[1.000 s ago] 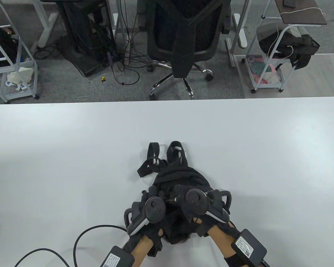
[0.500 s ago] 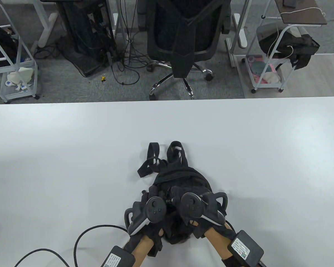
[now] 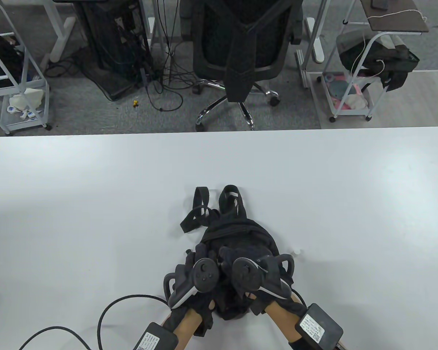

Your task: Apply lubricant on backpack

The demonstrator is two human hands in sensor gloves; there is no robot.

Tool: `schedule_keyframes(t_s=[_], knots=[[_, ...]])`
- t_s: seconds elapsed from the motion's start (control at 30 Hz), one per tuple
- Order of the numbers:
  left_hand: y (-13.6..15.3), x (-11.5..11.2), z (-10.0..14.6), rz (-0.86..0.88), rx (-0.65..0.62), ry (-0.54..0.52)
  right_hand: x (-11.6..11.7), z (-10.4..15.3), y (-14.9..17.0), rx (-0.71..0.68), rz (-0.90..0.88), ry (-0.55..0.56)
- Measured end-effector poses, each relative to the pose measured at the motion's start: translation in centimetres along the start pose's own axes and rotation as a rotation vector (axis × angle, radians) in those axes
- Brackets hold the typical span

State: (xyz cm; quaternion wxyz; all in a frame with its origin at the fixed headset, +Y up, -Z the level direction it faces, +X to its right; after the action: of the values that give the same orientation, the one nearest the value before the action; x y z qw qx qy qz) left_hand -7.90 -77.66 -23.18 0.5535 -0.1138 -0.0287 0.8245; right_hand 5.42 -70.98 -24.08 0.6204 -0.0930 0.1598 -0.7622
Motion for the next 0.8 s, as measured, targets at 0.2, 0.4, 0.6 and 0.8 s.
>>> schedule_keyframes(t_s=[0.2, 0.4, 0.6, 0.8], knots=[[-0.03, 0.0, 0.0, -0.001, -0.001, -0.001, 0.03, -0.06, 0.06, 0.008, 0.037, -0.007], [-0.09, -0.01, 0.01, -0.006, 0.0, -0.003, 0.01, 0.05, -0.06, 0.002, 0.04, 0.012], [-0.1, 0.0, 0.0, -0.006, -0.001, 0.0, 0.14, -0.09, 0.32, 0.017, 0.048, -0.005], [-0.1, 0.0, 0.0, -0.006, 0.002, 0.002, 0.06, -0.04, 0.47, 0.013, -0.001, -0.001]])
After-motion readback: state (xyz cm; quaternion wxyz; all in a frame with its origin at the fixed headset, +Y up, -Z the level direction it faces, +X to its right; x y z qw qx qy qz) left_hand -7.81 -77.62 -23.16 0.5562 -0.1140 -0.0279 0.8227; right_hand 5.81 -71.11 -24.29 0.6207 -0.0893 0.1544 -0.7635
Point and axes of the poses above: the tracker on the back of each hand, its own y axis roughly to the little-finger side, its own z axis roughly from the fingertips to the wrist, x = y × z, the point moved 3 cm from there along -z, roughly from the wrist to the fingertips, and after that the axes turned 4 degrees about -y, right-handed, at the moved point
